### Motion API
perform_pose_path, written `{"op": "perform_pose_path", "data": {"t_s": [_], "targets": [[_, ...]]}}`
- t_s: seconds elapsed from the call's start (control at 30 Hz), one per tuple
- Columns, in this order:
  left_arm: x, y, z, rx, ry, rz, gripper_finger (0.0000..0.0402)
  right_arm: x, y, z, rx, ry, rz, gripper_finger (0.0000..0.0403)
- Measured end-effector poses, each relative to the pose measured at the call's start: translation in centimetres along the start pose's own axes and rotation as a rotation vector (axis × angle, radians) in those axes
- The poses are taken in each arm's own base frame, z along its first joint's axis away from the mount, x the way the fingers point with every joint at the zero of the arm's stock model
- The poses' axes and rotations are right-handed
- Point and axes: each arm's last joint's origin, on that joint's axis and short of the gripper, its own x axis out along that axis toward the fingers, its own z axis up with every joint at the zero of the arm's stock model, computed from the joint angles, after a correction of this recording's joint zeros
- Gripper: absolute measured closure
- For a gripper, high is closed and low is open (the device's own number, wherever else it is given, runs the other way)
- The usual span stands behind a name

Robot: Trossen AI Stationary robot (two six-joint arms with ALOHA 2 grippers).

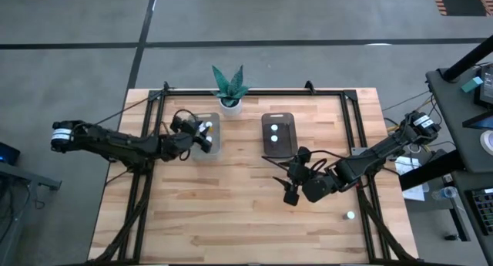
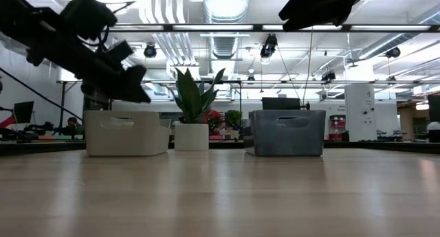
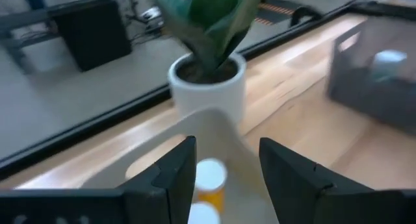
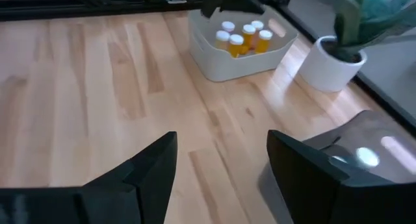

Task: Pick and place medicine bottles into bin by pill shape (circle, oval)
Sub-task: Put the blue capsule bottle into the black bin

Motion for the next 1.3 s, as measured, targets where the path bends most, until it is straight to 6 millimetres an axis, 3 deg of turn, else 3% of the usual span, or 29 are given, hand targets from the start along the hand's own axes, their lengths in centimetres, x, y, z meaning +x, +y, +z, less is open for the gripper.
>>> {"op": "perform_pose_path", "data": {"t_s": [0.3, 0.57, 0.77, 1.0, 1.3], "targets": [[-2.3, 0.2, 2.9, -0.079, -0.083, -0.305, 0.0249, -0.2, 0.3, -0.3, 0.14, 0.132, 0.142, 0.0174], [-4.3, -0.1, 4.2, -0.132, -0.157, -0.504, 0.0249, -0.8, 0.4, -2.0, 0.468, 0.468, 0.255, 0.0175], [-4.7, 0.0, 4.4, -0.143, -0.171, -0.523, 0.0249, -2.3, 1.1, -3.6, 0.669, 0.72, 0.208, 0.0174], [-4.8, -0.1, 4.8, -0.179, -0.214, -0.542, 0.0249, -4.0, 2.3, -4.7, 0.801, 0.898, 0.196, 0.0175], [-5.1, -2.7, 6.7, -0.157, -0.345, -0.703, 0.0249, -6.9, 2.6, -6.9, 0.828, 1.237, 0.052, 0.0175]]}}
